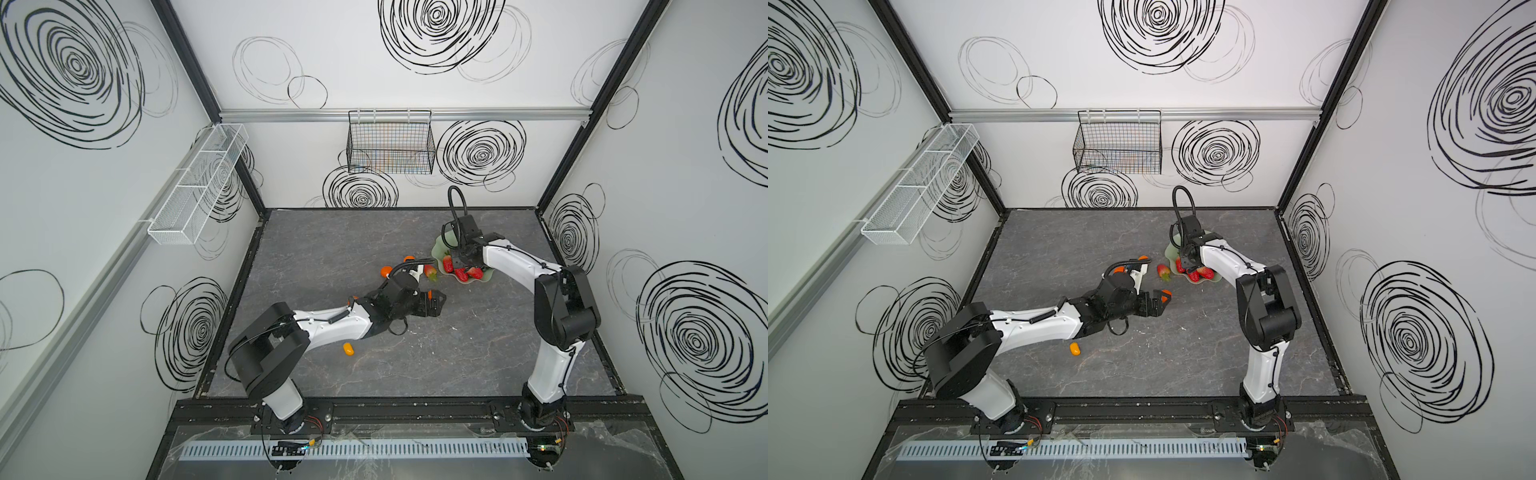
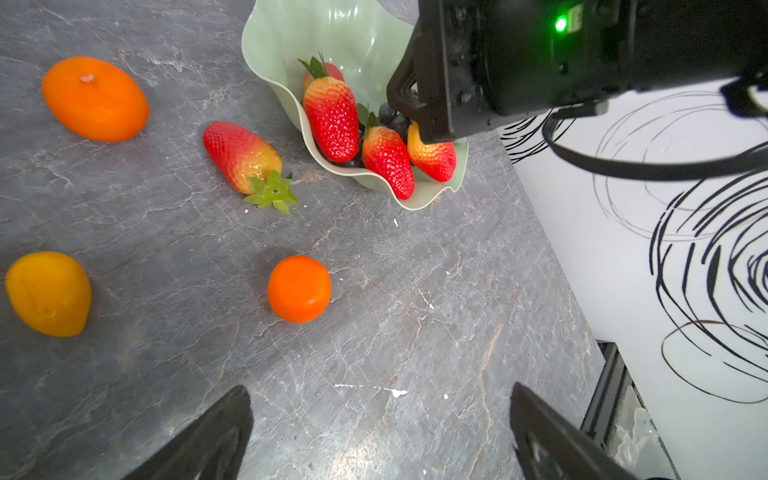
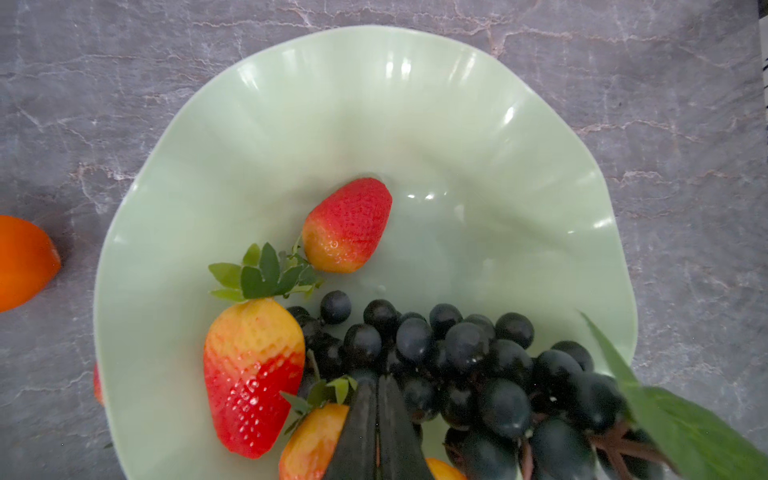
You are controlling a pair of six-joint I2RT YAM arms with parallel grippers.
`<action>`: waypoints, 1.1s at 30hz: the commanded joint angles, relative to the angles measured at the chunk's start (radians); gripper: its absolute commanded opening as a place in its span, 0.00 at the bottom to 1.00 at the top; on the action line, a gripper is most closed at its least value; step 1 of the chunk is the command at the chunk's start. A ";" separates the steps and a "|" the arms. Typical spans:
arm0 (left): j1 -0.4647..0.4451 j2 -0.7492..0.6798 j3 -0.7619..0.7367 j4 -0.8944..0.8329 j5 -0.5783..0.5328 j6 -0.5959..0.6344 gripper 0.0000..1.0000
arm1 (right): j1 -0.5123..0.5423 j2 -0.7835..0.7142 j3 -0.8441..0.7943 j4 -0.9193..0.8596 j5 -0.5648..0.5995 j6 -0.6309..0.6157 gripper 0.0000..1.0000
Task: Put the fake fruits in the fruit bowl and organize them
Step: 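Lower the strawberry into the green bowl and open the right gripper, then move the right gripper out of the bowl to the strawberry on the table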
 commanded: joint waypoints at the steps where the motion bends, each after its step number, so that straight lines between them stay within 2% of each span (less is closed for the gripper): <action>1: 0.008 -0.037 -0.017 0.021 -0.008 0.010 0.99 | 0.005 0.003 0.042 0.016 -0.026 0.005 0.16; 5: 0.009 -0.055 -0.020 0.008 -0.018 0.016 0.99 | 0.005 -0.027 0.049 0.012 -0.047 0.014 0.25; 9: 0.008 -0.075 -0.020 -0.010 -0.027 0.027 0.99 | 0.003 -0.063 0.044 0.002 -0.057 0.030 0.31; 15: 0.005 -0.124 -0.037 -0.047 -0.038 0.049 0.99 | 0.003 -0.168 -0.026 0.005 -0.063 0.078 0.28; 23: -0.008 -0.266 -0.152 -0.065 -0.086 0.031 0.99 | 0.031 -0.363 -0.207 0.029 -0.114 0.172 0.27; 27: -0.016 -0.341 -0.215 -0.095 -0.126 0.011 0.99 | 0.080 -0.448 -0.297 0.046 -0.152 0.216 0.28; 33: -0.012 -0.430 -0.266 -0.203 -0.205 -0.006 0.99 | 0.210 -0.516 -0.377 0.074 -0.178 0.261 0.29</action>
